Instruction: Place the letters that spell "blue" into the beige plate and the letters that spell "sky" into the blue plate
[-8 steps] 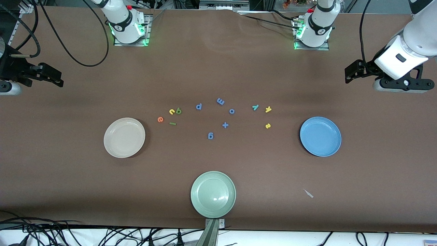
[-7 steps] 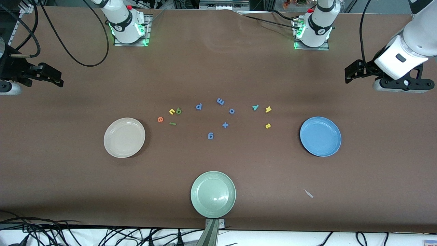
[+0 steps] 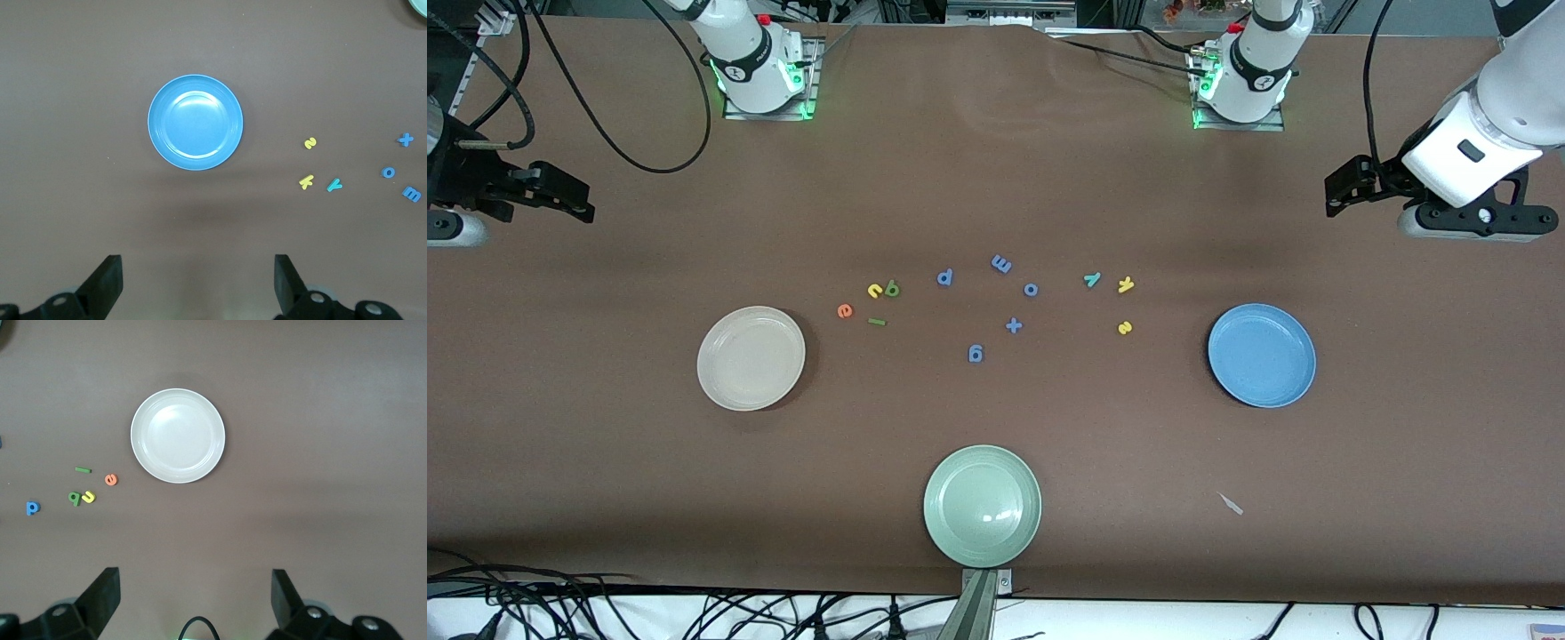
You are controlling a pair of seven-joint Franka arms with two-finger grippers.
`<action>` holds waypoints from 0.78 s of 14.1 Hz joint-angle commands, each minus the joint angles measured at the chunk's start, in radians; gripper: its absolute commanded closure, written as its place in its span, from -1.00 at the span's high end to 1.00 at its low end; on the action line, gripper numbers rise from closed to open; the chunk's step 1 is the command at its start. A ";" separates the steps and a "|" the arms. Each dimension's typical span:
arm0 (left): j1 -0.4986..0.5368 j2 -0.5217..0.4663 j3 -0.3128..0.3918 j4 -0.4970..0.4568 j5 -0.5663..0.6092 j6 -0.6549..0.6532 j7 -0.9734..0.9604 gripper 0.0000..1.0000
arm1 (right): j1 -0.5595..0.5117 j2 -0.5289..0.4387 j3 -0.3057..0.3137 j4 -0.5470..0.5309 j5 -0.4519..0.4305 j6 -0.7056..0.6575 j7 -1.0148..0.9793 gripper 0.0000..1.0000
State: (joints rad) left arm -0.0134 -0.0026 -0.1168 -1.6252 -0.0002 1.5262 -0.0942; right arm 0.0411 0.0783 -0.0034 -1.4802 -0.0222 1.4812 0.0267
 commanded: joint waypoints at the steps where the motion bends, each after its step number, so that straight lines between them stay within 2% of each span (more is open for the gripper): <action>1: 0.000 -0.004 -0.004 0.015 0.023 -0.020 -0.009 1.00 | -0.004 -0.014 0.003 -0.009 -0.002 -0.009 0.010 1.00; 11: -0.002 -0.004 -0.004 0.015 0.023 -0.020 -0.009 1.00 | -0.004 -0.014 0.003 -0.009 -0.002 -0.002 0.010 1.00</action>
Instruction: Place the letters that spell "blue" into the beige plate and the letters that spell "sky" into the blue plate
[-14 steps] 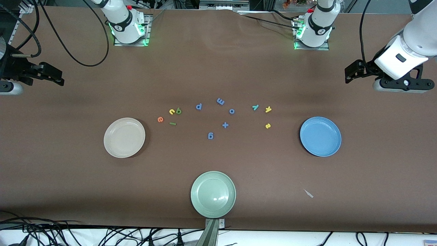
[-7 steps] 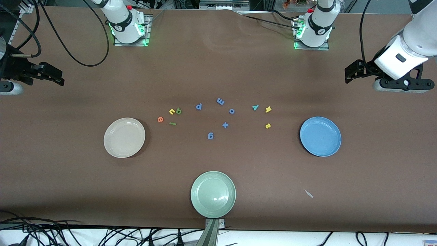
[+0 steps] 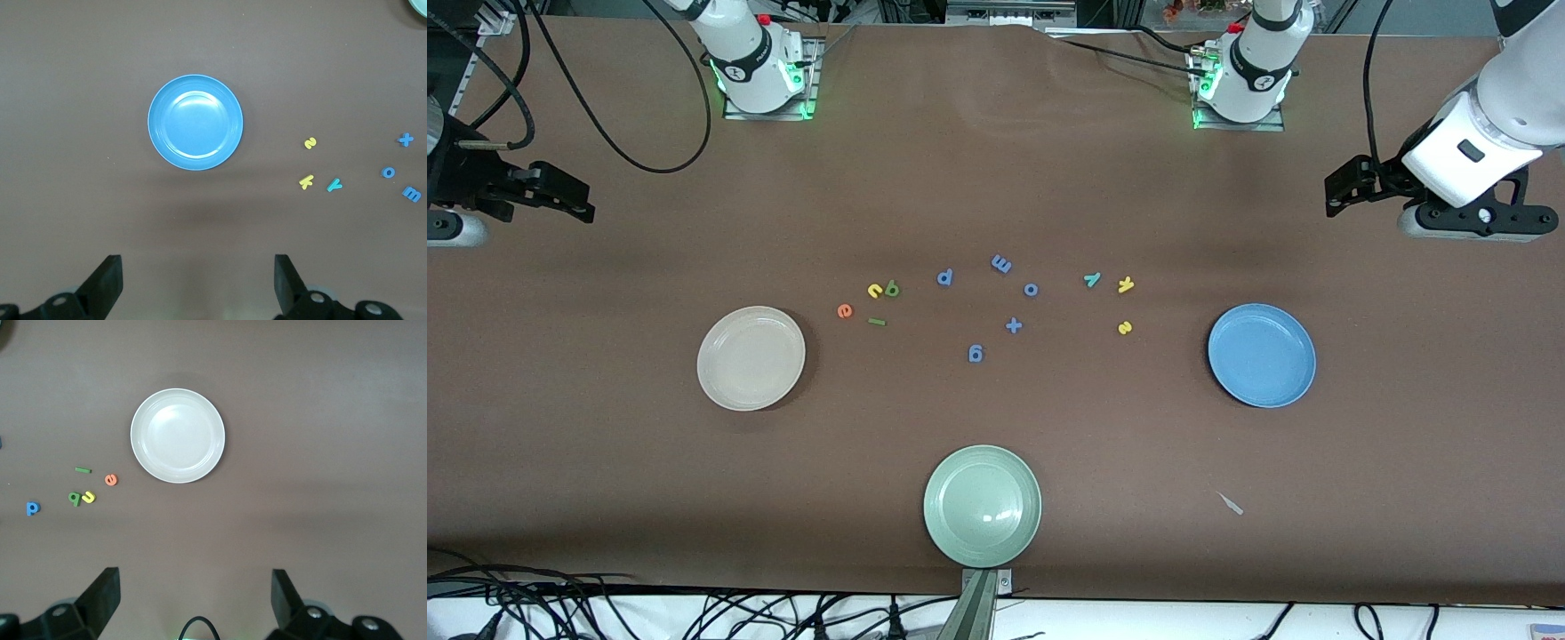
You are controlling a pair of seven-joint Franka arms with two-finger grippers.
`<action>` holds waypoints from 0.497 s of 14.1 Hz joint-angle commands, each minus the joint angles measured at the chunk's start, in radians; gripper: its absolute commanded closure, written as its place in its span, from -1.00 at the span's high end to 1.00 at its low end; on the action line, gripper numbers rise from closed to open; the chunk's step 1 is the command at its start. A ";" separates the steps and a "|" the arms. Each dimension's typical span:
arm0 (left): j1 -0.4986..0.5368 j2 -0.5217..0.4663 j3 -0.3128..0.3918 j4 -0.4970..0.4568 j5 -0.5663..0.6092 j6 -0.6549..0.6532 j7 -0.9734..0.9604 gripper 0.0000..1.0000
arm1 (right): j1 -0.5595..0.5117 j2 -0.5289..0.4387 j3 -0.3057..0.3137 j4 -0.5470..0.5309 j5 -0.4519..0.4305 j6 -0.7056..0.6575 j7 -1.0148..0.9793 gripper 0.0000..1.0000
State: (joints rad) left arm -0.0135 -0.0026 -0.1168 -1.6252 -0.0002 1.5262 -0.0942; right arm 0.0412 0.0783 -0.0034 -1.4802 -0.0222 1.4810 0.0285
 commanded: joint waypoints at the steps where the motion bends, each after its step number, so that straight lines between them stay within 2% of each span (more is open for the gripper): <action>1: -0.002 -0.004 -0.004 0.015 0.023 -0.020 -0.009 1.00 | -0.004 -0.014 0.002 -0.009 -0.002 -0.002 0.008 1.00; 7: -0.002 -0.004 -0.004 0.015 0.023 -0.020 -0.009 1.00 | -0.006 -0.012 0.002 -0.008 -0.001 0.031 0.007 1.00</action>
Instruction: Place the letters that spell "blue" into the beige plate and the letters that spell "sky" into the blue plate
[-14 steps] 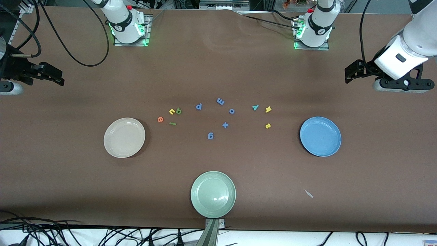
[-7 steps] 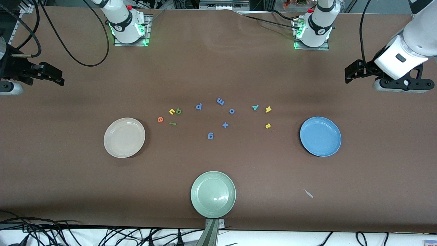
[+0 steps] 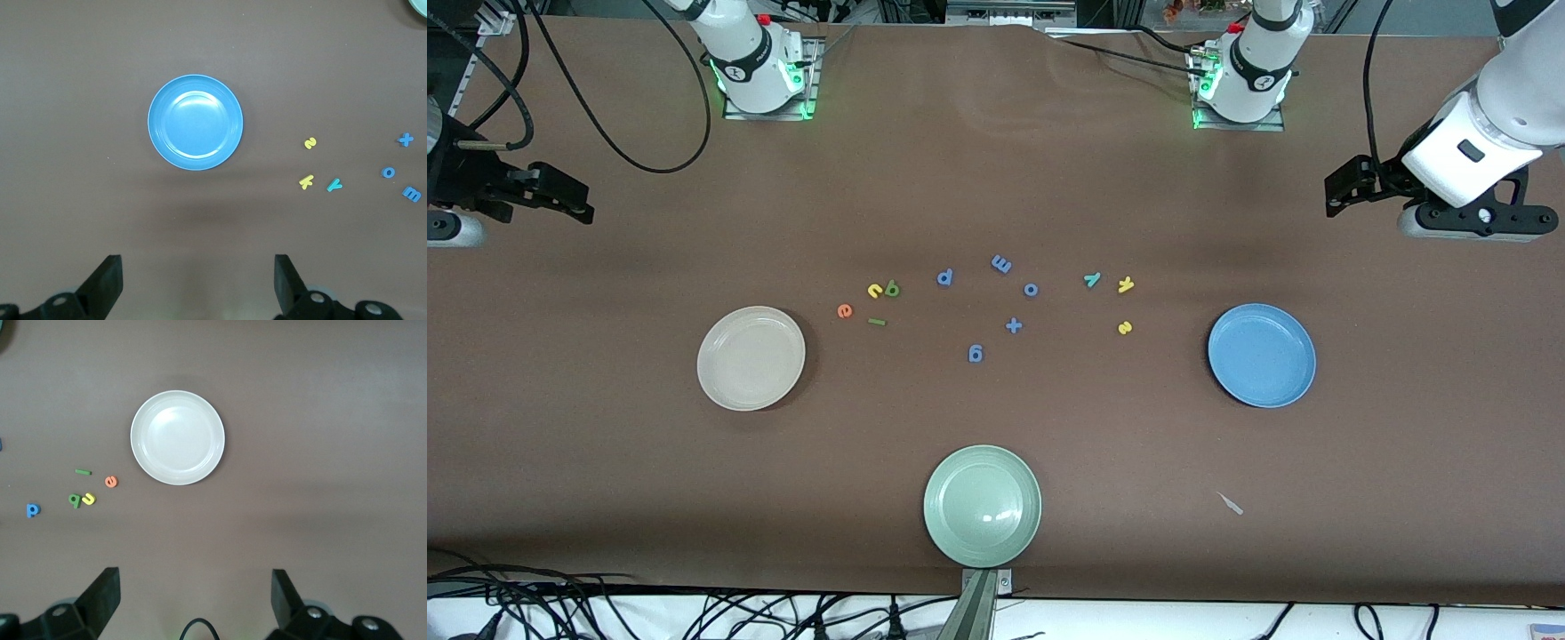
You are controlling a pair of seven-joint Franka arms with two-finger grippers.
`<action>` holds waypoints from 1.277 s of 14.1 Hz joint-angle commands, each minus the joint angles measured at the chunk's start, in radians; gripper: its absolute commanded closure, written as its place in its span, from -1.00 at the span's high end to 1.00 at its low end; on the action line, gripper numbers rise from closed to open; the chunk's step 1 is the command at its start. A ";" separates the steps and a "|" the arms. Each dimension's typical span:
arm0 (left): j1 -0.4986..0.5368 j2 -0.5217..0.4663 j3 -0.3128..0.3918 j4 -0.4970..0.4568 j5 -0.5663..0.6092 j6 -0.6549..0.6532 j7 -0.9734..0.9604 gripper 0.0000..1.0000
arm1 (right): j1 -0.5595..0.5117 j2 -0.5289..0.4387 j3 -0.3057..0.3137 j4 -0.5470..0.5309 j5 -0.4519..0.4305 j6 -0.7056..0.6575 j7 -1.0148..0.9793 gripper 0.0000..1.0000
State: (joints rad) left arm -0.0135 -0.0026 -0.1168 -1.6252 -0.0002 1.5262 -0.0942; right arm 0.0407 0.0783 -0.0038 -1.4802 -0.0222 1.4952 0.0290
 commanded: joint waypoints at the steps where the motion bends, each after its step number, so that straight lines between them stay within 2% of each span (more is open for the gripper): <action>1: -0.002 -0.004 -0.004 0.015 0.023 -0.020 -0.009 1.00 | -0.004 -0.012 0.004 -0.008 -0.001 0.017 0.008 1.00; 18: -0.002 -0.004 -0.006 0.015 0.023 -0.020 -0.009 1.00 | -0.007 -0.011 -0.010 -0.008 0.001 0.037 -0.003 1.00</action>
